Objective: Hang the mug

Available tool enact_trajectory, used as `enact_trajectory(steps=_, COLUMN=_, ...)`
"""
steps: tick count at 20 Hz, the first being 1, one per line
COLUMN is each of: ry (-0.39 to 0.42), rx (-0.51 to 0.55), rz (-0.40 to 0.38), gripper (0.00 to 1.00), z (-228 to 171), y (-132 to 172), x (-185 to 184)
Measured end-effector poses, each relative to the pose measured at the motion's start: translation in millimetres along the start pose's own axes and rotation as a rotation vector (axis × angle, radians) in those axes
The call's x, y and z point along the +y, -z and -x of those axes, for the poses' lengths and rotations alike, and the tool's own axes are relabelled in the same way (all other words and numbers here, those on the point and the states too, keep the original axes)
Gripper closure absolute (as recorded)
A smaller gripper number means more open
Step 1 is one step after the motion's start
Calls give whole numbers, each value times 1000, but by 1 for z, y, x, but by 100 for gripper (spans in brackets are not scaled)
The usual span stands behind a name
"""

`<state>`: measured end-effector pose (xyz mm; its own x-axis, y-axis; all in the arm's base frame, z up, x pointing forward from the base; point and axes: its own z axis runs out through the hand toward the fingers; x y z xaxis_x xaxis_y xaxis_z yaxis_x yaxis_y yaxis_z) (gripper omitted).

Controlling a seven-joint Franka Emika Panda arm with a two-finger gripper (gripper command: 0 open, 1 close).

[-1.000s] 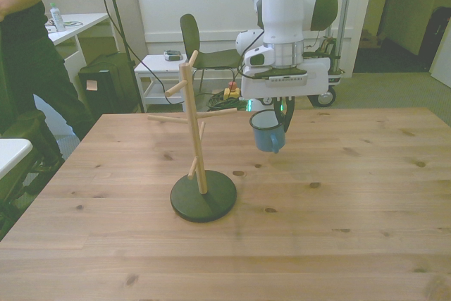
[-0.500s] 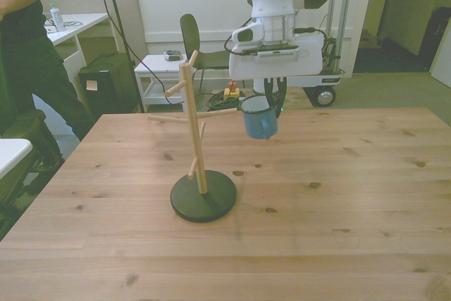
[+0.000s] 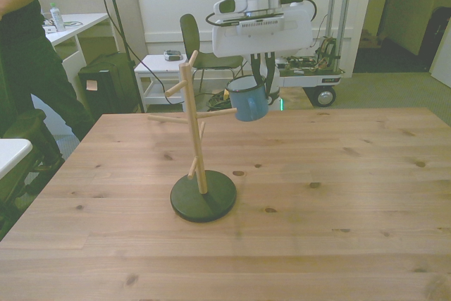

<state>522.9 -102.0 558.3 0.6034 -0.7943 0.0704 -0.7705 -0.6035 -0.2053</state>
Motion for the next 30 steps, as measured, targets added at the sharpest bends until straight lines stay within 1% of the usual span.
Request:
enact_trajectory(steps=6, ry=-7, rx=0, rz=-5, gripper=100, z=-15, y=15, x=-5)
enact_trajectory(steps=14, ry=-27, rx=-14, rz=-18, gripper=100, z=-35, y=20, x=-7)
enact_trajectory(steps=21, ry=-30, rx=-13, rz=-17, gripper=100, z=-42, y=22, x=-11)
enact_trajectory(steps=30, ry=-59, rx=-21, rz=-26, gripper=100, z=-58, y=27, x=6)
